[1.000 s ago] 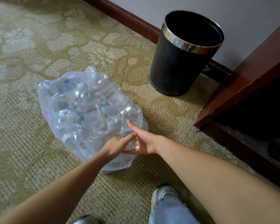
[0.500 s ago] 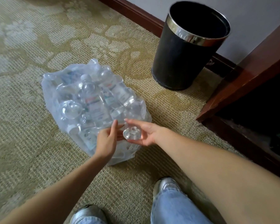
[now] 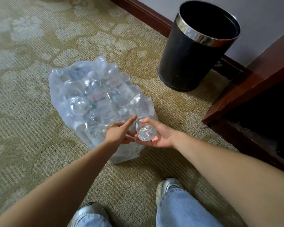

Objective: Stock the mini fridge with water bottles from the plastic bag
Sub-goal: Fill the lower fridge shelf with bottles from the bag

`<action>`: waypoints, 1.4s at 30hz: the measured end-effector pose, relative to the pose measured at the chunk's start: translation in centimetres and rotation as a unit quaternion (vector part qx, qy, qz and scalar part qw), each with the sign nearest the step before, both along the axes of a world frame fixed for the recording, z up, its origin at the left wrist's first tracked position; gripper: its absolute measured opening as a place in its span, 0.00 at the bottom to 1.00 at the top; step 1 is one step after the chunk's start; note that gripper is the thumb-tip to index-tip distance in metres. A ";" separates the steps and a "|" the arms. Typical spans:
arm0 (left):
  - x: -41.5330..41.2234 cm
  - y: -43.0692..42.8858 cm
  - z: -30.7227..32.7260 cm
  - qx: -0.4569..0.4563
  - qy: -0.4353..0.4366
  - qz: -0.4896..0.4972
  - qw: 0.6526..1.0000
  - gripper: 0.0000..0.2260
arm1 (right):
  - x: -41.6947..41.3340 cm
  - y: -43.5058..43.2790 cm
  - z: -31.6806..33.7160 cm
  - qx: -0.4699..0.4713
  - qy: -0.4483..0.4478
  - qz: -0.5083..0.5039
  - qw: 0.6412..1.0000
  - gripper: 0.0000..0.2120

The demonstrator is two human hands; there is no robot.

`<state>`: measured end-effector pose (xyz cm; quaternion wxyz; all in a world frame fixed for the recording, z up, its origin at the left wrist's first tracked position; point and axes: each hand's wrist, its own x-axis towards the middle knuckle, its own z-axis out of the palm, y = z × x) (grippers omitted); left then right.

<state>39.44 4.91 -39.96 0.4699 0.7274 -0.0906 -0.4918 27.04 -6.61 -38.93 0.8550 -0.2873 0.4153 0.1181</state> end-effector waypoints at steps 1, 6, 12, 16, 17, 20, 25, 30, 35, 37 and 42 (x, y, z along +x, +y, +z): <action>0.1 -0.1 0.0 0.000 0.023 -0.007 1.000 0.24 | -0.3 -0.1 0.0 0.011 -0.009 0.003 1.000 0.27; 0.7 -1.9 0.8 -0.030 0.223 -0.146 0.963 0.31 | -1.5 -0.2 0.1 0.035 -0.024 0.000 0.999 0.25; 1.3 -2.5 0.6 -0.040 0.276 -0.191 0.941 0.28 | -3.3 -1.0 0.6 0.142 -0.063 0.000 0.988 0.21; 0.7 -3.3 0.5 -0.009 0.286 -0.194 0.938 0.28 | -5.2 -1.0 0.3 0.134 -0.083 0.026 0.987 0.29; 0.4 -3.5 0.5 -0.004 0.287 -0.204 0.936 0.27 | -6.1 -1.0 0.3 0.117 -0.073 0.042 0.990 0.31; -0.6 -4.1 1.1 0.000 0.283 -0.214 0.935 0.20 | -8.0 -0.6 0.6 0.115 -0.062 0.037 0.991 0.33; -3.0 -3.7 3.3 0.028 0.218 -0.113 0.969 0.18 | -8.2 0.5 2.3 0.080 -0.023 0.012 0.996 0.30; -5.9 -3.0 7.7 0.042 0.156 -0.044 0.986 0.29 | -10.5 0.9 5.7 -0.081 0.071 0.062 0.992 0.31; -8.5 -3.4 13.4 0.005 0.060 -0.033 0.998 0.32 | -11.7 2.4 10.3 -0.163 0.068 0.057 0.983 0.34; -9.2 -3.3 16.6 -0.020 0.010 -0.042 0.999 0.33 | -11.8 2.9 13.6 -0.218 0.060 0.098 0.969 0.30; -11.0 -1.9 25.4 -0.074 -0.067 -0.054 0.994 0.30 | -11.4 4.2 23.0 -0.449 0.084 0.213 0.864 0.25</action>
